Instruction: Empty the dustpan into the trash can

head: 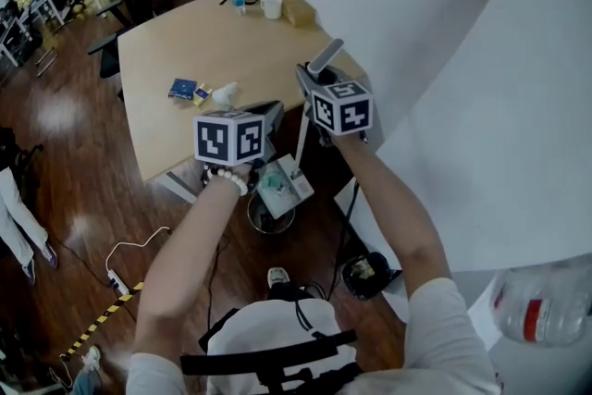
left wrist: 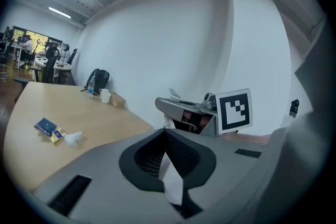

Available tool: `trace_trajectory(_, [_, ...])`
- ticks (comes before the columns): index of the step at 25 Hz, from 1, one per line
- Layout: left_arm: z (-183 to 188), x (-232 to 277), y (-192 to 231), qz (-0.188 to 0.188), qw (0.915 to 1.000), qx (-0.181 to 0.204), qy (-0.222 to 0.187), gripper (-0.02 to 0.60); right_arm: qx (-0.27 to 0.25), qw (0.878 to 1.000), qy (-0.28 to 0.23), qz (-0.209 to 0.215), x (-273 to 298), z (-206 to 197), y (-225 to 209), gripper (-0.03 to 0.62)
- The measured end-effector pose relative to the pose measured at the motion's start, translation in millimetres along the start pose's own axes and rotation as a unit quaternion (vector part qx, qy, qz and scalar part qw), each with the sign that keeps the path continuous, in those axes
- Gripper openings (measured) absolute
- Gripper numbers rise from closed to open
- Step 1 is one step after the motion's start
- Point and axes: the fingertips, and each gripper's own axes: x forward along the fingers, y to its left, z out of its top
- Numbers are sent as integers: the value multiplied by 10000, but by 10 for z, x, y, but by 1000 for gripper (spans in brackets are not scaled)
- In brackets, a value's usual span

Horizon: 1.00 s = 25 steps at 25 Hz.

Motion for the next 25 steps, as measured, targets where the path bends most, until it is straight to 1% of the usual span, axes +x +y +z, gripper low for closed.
trace_trajectory(2, [-92,-8,10,1,10000,-54,59,-12,-74,9999,-109,50,-43,-60,52,84])
trace_trajectory(5, [-228,4,-20,-33,9998,-105,137,-12,-65,9996,-271,-35,-126,-150,68,84])
trace_trajectory(8, [-295,-12,-31,-48,9998,-137,168,-12,-154,9990,-421,-68,-140,-102,111,83])
trace_trajectory(11, [-306,-25,-23,-44,9997,-124,184,-12,-356,9979,-546,-18,-118,-11,130,83])
trace_trajectory(13, [-308,-31,-8,-23,9998,-96,199,-12,-403,9975,-568,-67,-101,12,97,84])
trace_trajectory(18, [-314,-8,14,7,9997,-109,215,-12,-350,9977,-560,-155,-72,3,25,83])
trace_trajectory(25, [-311,64,83,56,9996,-160,209,-12,-311,9960,-814,-205,-51,117,-31,83])
